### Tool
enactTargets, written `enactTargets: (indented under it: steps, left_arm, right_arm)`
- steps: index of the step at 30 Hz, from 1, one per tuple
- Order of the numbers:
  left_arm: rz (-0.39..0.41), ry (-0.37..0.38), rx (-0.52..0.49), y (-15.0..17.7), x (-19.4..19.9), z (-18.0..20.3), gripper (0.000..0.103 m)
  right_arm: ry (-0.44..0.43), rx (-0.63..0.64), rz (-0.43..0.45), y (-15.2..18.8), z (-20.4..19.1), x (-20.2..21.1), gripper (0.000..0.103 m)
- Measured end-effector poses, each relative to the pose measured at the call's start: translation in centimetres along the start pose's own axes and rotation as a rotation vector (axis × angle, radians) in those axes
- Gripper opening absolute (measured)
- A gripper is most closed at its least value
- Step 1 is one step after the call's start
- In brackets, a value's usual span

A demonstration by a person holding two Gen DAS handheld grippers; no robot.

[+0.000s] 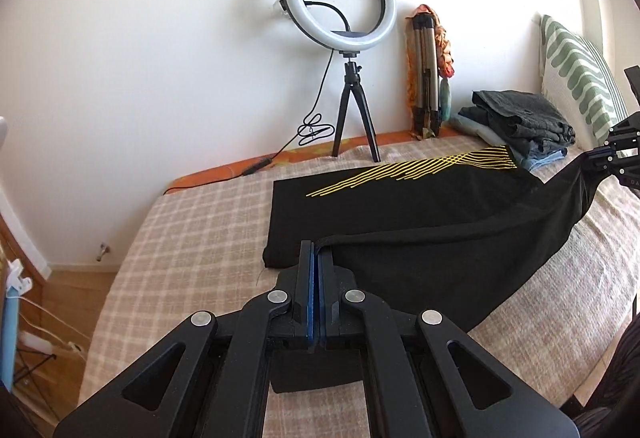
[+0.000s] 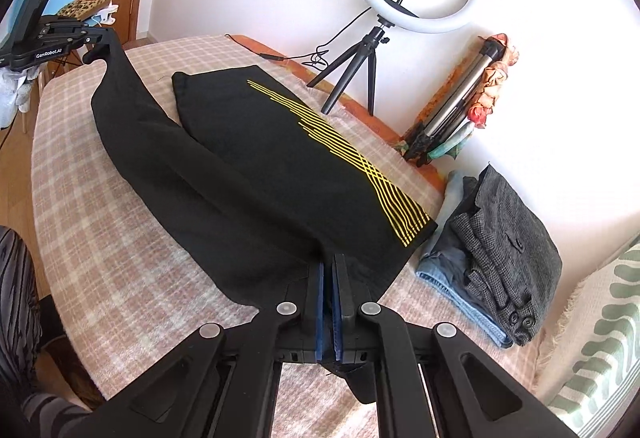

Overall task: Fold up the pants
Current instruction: 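Lift the held edge and fold the pants over onto the other leg, then open both grippers and release the folded pants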

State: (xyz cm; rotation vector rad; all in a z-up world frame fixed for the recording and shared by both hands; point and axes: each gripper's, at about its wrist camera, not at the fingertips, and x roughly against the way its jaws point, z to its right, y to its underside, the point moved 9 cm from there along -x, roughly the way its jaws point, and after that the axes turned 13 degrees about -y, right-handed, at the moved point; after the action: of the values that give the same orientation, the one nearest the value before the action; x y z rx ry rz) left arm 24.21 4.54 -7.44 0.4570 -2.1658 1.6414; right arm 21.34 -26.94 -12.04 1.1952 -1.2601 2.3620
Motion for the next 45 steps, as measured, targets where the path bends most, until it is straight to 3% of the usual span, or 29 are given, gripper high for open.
enactTargets:
  steps: [10, 15, 22, 31, 33, 34, 36, 40, 42, 45]
  left_arm:
    - [-0.025, -0.057, 0.001, -4.9, -9.9, -0.5, 0.0]
    - [-0.052, -0.092, -0.065, -6.0, -15.5, 0.7, 0.0]
    - [-0.131, -0.097, -0.143, -5.7, -22.3, 2.2, 0.0]
    - [-0.238, -0.054, -0.184, -4.1, -26.7, 3.7, 0.001]
    - [-0.247, -0.084, -0.193, -4.0, -27.2, 3.6, 0.003]
    - [-0.251, -0.08, -0.189, -4.0, -27.3, 3.6, 0.003]
    - [-0.266, -0.094, -0.18, -4.1, -27.7, 3.3, 0.004]
    - [-0.28, -0.131, -0.154, -4.5, -27.8, 2.3, 0.033]
    - [-0.276, -0.143, -0.132, -5.1, -27.5, 1.5, 0.041]
    - [-0.261, -0.162, -0.112, -6.0, -27.1, 0.7, 0.043]
  right_arm:
    - [0.028, -0.026, -0.03, -4.6, 7.1, -7.0, 0.0]
    - [0.033, -0.048, -0.066, -5.5, 10.1, -12.1, 0.0]
    - [0.016, -0.07, -0.136, -5.5, 13.3, -18.3, 0.0]
    - [-0.046, -0.126, -0.22, -3.8, 14.4, -23.2, 0.001]
    - [-0.055, -0.14, -0.238, -3.4, 14.6, -23.8, 0.001]
    - [-0.052, -0.151, -0.245, -3.2, 14.9, -23.9, 0.003]
    - [-0.033, -0.207, -0.243, -3.1, 16.0, -23.8, 0.027]
    - [-0.028, -0.313, -0.199, -3.3, 18.1, -22.5, 0.034]
    - [-0.01, -0.338, -0.178, -3.3, 18.9, -21.6, 0.037]
    - [0.001, -0.362, -0.155, -3.2, 19.6, -20.3, 0.037]
